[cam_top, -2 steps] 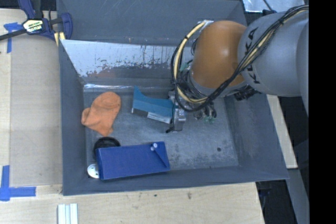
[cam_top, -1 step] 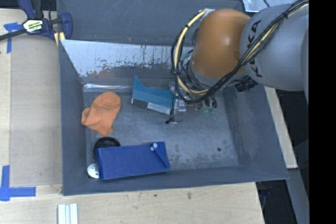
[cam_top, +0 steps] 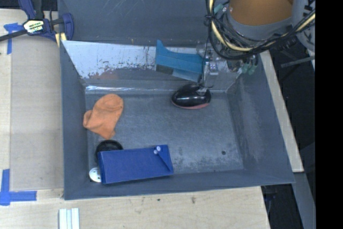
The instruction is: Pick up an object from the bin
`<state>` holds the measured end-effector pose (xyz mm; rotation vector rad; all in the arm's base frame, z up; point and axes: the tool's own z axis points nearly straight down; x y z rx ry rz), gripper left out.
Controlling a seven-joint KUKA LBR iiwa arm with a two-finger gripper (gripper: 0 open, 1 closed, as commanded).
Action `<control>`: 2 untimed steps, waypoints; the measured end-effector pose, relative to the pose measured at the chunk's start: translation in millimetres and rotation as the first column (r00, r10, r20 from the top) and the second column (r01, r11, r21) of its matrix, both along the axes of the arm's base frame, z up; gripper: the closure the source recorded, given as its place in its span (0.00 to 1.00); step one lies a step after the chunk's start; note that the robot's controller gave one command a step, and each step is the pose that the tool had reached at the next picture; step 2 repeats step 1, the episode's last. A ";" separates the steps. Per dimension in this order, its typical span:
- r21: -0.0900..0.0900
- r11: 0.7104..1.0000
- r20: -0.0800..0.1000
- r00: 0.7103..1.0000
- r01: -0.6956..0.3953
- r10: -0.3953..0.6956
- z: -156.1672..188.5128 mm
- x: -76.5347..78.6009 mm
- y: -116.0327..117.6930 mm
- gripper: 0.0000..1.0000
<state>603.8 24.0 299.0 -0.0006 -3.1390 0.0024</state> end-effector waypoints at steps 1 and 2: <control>0.000 1.000 -0.002 1.000 0.000 0.000 -1.0 -0.5 0.2 1.00; 0.000 1.000 -0.002 1.000 0.000 0.000 -1.0 -0.5 0.2 1.00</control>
Offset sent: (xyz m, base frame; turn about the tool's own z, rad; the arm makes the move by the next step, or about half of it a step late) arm -0.0213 -0.0014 -0.0235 0.1749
